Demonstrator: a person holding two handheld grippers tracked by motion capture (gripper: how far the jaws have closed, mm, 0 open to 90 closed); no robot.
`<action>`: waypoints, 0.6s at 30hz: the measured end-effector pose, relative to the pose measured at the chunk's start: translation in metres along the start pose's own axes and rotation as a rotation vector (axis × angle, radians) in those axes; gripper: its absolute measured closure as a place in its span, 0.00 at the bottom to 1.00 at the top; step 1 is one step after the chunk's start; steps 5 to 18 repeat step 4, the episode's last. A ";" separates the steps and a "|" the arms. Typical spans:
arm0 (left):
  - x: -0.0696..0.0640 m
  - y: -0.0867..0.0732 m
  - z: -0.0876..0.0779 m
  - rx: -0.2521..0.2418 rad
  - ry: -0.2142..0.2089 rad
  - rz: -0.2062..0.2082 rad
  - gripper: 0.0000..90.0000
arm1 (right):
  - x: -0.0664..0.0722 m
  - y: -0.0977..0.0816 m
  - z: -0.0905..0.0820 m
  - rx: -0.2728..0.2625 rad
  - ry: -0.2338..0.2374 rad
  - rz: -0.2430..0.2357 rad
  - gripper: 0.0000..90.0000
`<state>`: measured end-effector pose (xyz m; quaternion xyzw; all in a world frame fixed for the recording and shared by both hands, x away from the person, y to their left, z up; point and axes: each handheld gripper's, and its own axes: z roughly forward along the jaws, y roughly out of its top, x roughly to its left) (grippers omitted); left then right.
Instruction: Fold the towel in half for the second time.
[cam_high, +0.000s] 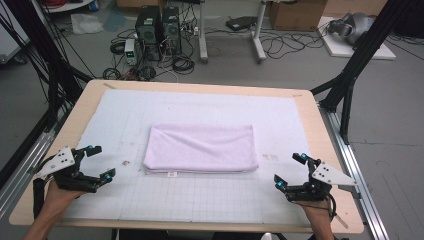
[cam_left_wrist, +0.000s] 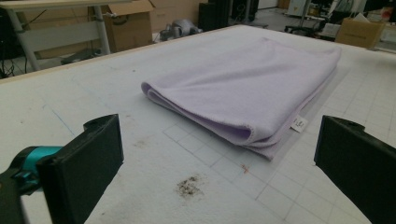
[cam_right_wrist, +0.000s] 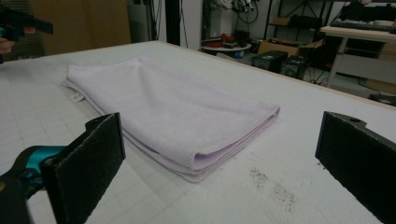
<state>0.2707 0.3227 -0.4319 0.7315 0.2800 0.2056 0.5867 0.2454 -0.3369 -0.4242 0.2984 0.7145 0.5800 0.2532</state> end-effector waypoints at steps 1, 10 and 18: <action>0.000 0.000 0.000 -0.009 0.001 0.000 0.02 | 0.001 -0.001 -0.001 -0.006 -0.001 0.001 0.01; -0.001 0.000 0.000 -0.020 0.002 0.000 0.02 | 0.004 -0.002 -0.002 -0.006 -0.003 0.008 0.01; -0.001 0.000 0.000 -0.020 0.002 0.000 0.02 | 0.004 -0.002 -0.002 -0.006 -0.003 0.008 0.01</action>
